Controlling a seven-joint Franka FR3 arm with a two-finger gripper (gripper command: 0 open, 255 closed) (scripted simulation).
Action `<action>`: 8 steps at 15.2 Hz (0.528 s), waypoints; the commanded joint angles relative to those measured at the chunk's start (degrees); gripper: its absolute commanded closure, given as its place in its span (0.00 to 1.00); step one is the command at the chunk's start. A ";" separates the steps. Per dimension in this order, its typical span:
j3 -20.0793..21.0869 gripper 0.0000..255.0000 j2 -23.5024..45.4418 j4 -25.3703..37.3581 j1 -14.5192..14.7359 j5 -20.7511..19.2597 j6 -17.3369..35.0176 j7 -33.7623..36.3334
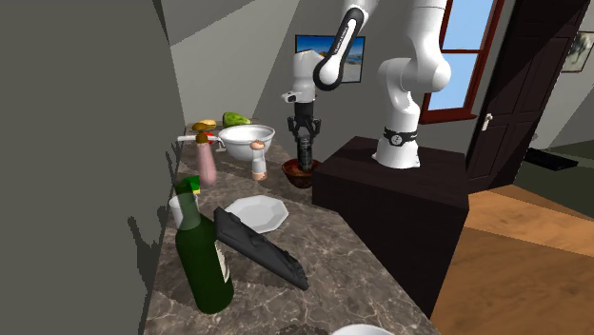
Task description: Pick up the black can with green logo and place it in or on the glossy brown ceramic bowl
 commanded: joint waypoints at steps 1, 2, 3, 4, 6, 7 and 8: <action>0.00 1.00 0.00 0.01 0.00 0.02 0.02 -0.01; 0.00 0.00 0.00 0.01 0.01 0.01 0.02 -0.01; 0.00 0.00 0.00 0.01 0.00 0.01 0.01 0.00; 0.00 0.00 0.00 0.01 0.00 0.00 0.01 0.00; 0.00 0.00 -0.01 0.01 0.00 0.00 0.01 0.00; 0.00 0.00 -0.01 0.01 0.00 0.00 0.01 0.00; 0.57 0.00 -3.28 0.25 -1.37 -4.18 -2.90 2.97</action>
